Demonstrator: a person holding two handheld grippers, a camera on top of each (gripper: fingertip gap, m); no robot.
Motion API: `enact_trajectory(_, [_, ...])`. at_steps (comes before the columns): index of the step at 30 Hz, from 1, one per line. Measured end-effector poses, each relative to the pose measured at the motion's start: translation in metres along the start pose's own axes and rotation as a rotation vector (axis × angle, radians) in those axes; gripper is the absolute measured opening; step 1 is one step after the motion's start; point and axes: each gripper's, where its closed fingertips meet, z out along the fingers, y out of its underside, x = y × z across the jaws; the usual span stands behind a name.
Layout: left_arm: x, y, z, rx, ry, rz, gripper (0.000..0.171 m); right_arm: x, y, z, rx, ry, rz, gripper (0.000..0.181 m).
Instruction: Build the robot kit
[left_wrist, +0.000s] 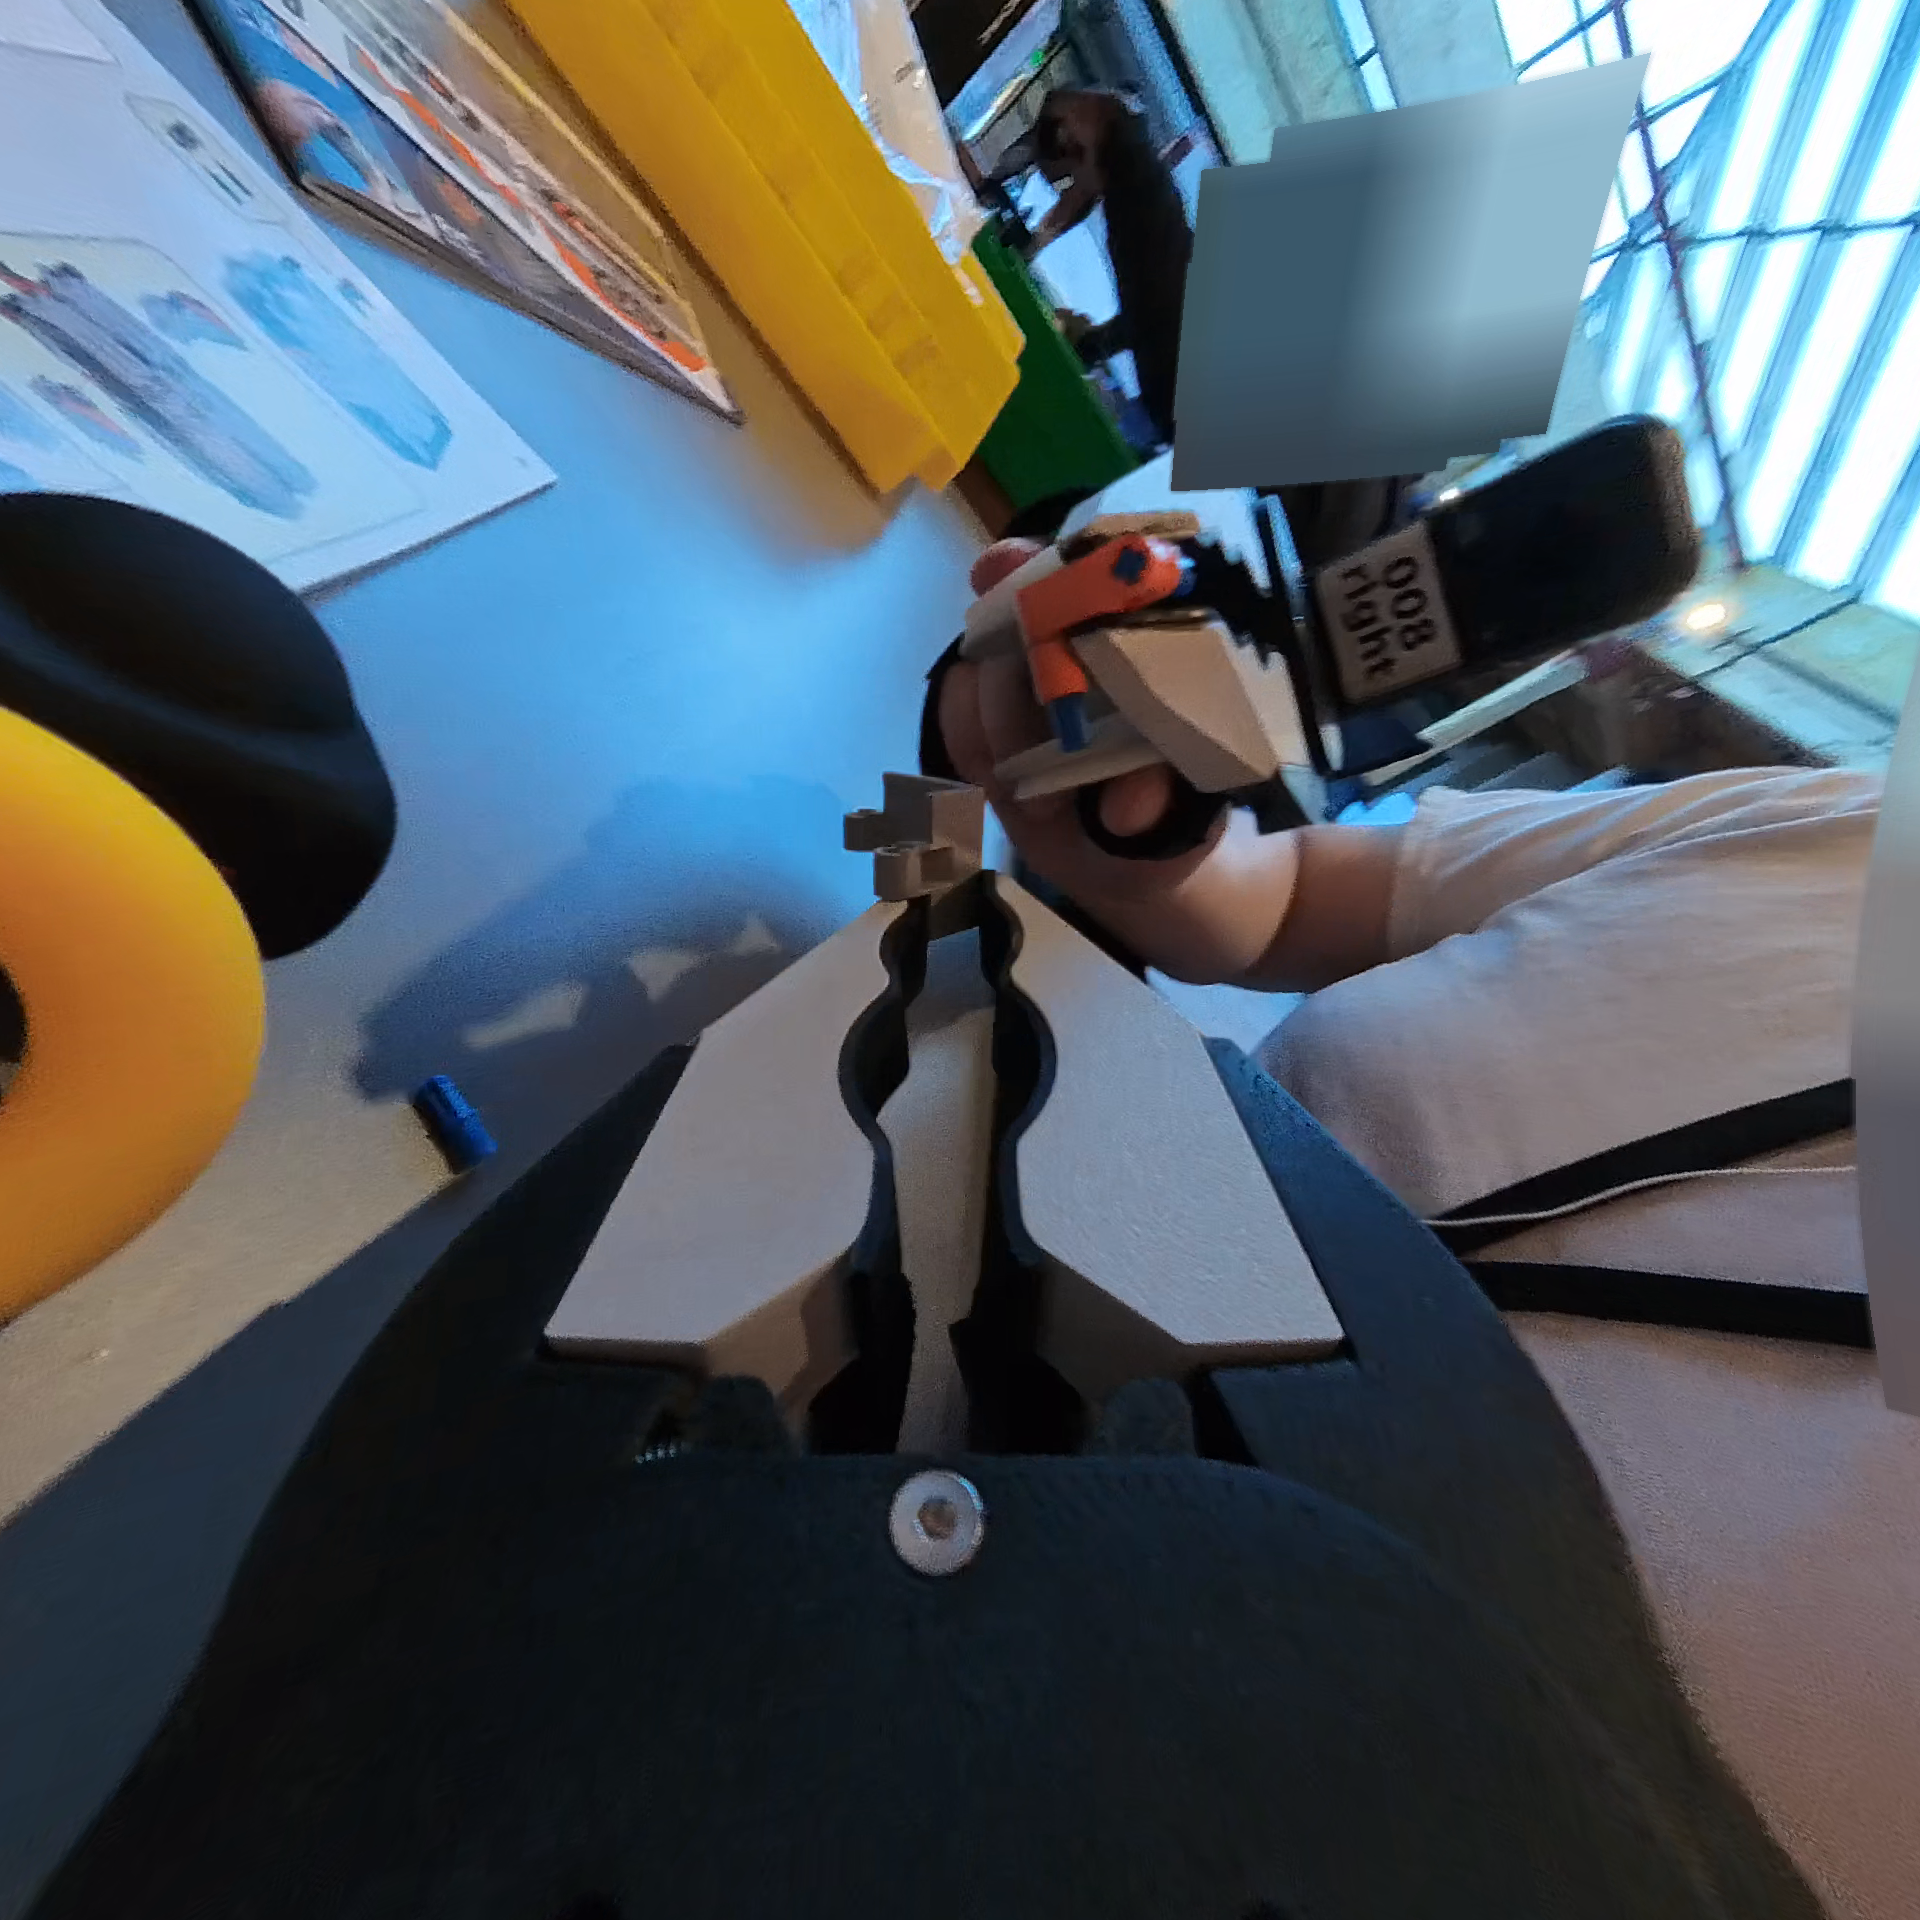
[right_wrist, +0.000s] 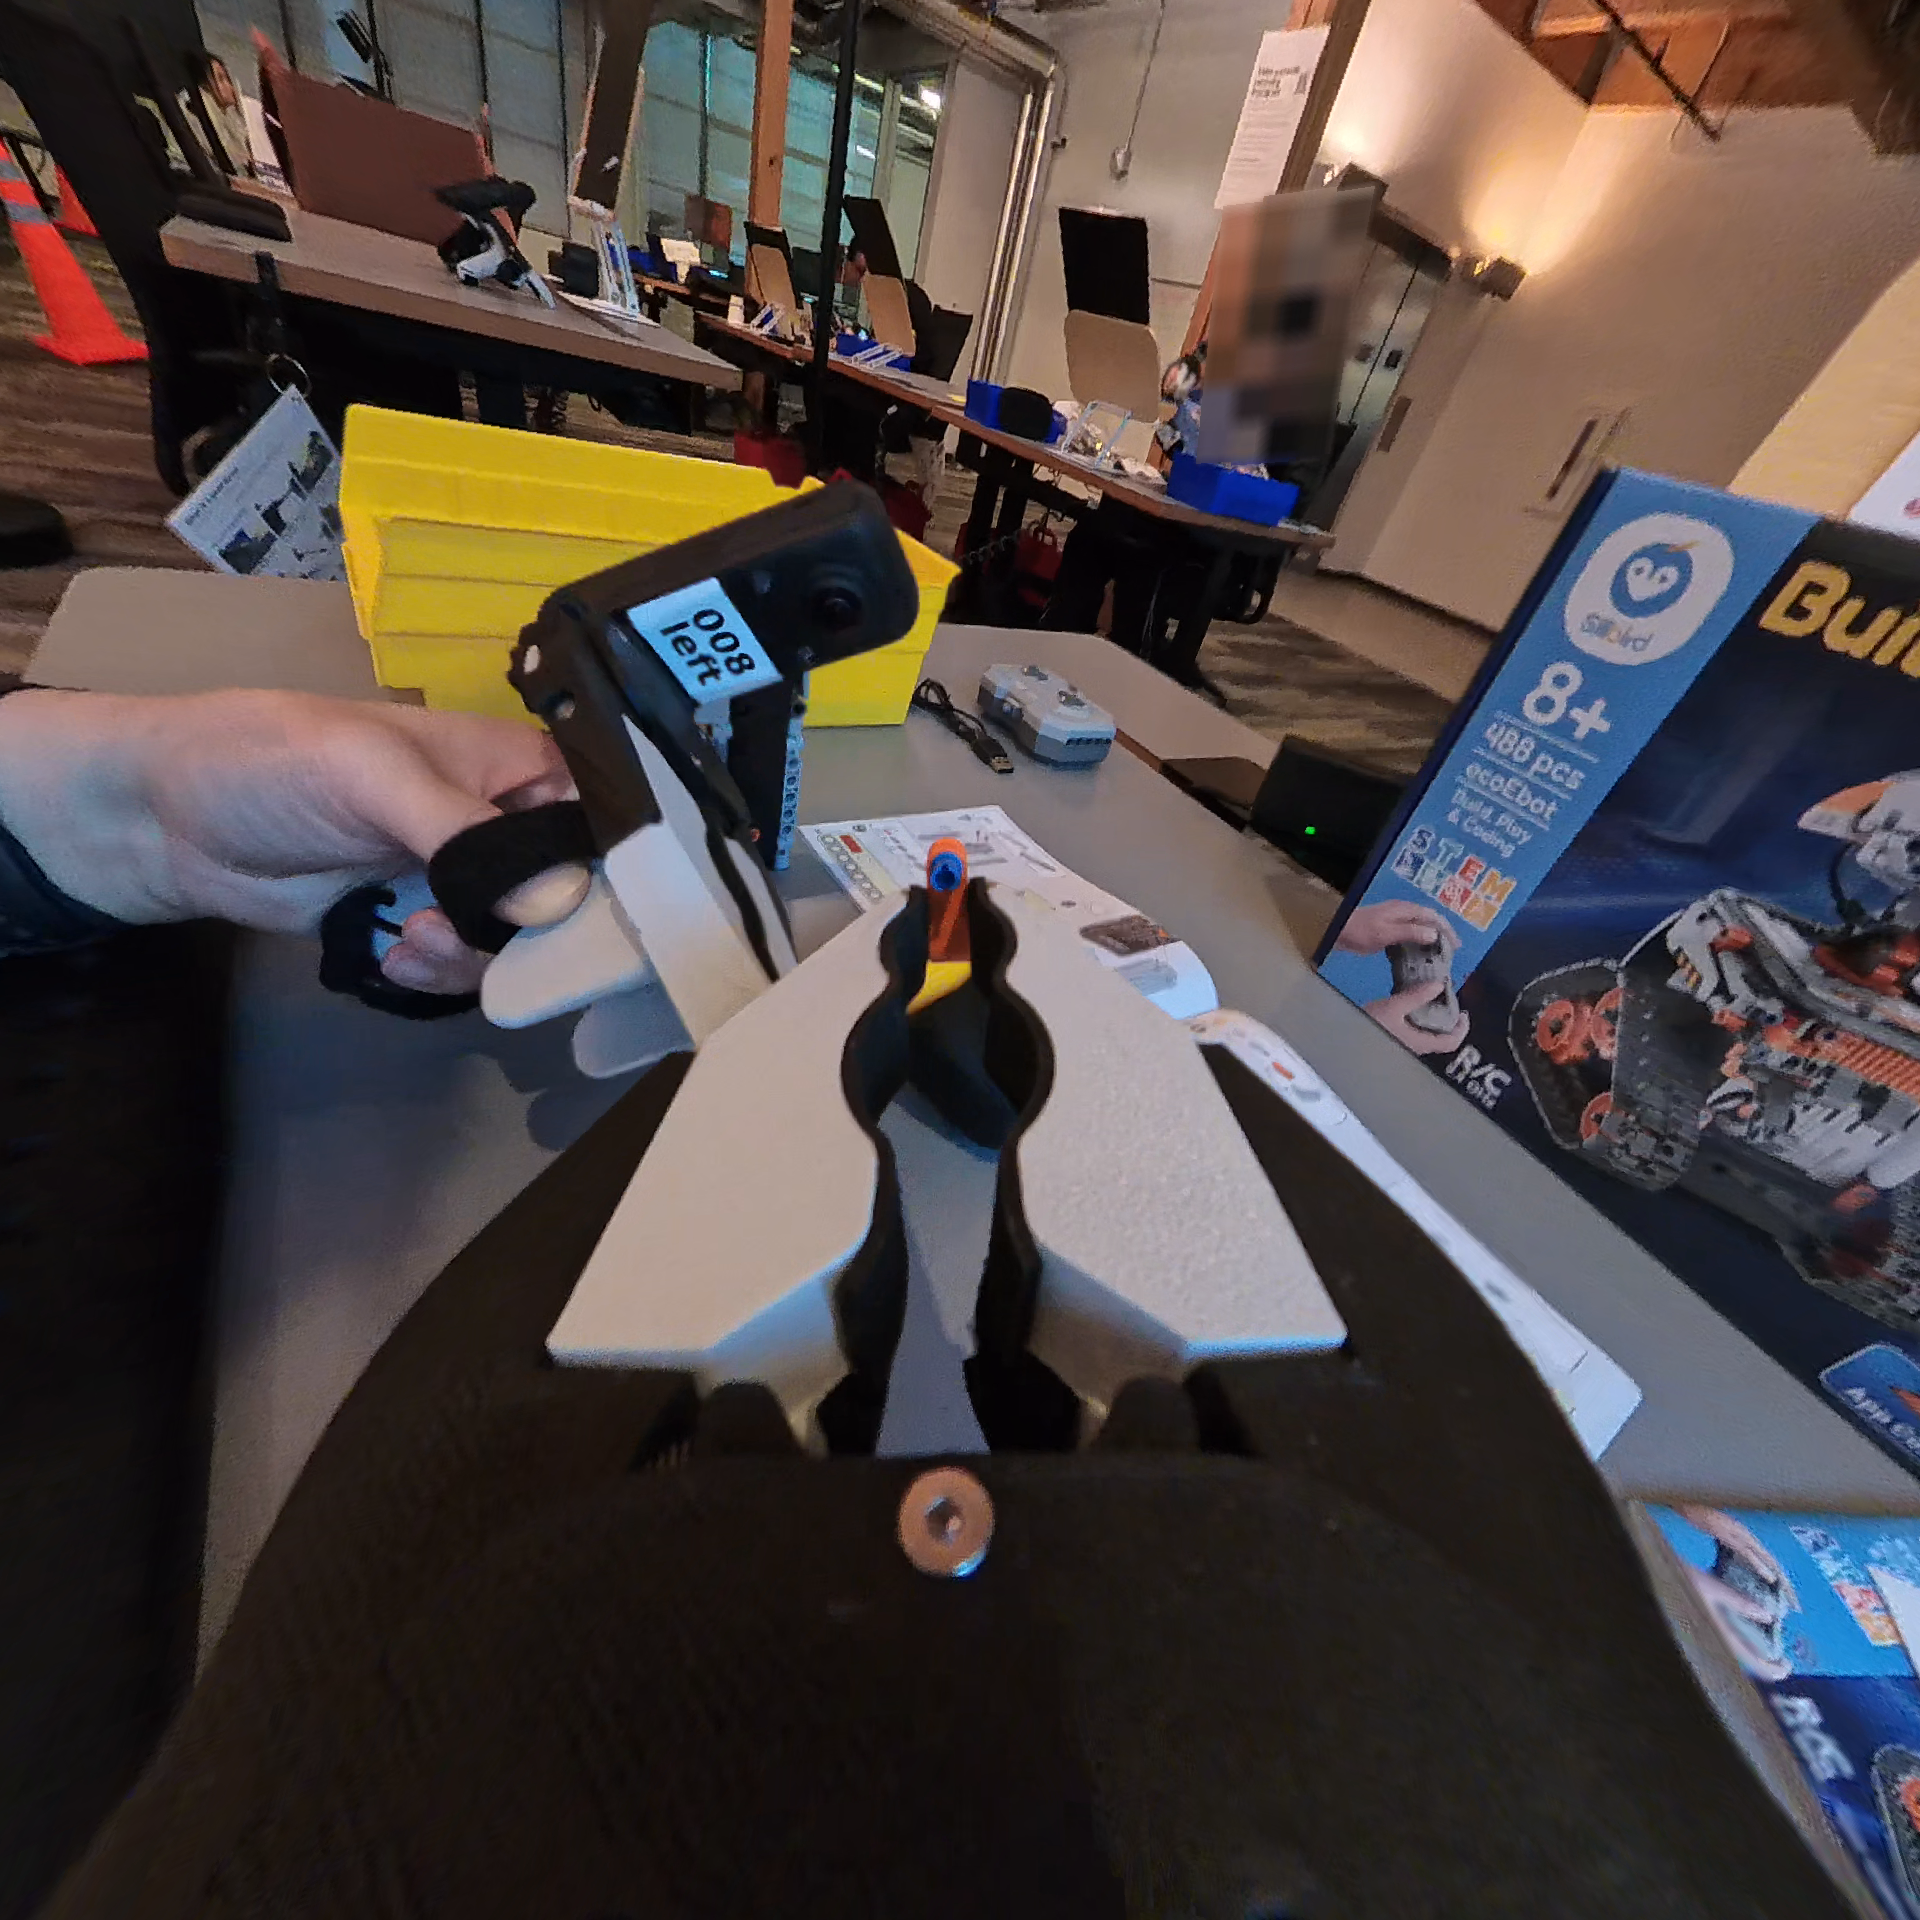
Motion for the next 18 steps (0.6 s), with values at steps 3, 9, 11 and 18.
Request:
enact_trajectory(3, [-0.004, 0.002, 0.001, -0.011, -0.050, 0.021, 0.007, -0.002, -0.001, 0.002, 0.016, 0.028, -0.093, 0.005])
enact_trajectory(9, [-0.004, 0.001, 0.001, -0.012, -0.062, 0.026, 0.007, -0.008, 0.015, 0.011, -0.031, 0.022, -0.190, 0.005])
enact_trajectory(11, [-0.004, 0.000, 0.000, -0.007, -0.067, 0.033, 0.007, -0.008, 0.016, 0.012, -0.033, 0.019, -0.186, 0.005])
enact_trajectory(18, [-0.002, -0.001, 0.000, -0.003, -0.076, 0.058, 0.007, -0.010, 0.022, 0.012, -0.053, 0.013, -0.241, 0.005])
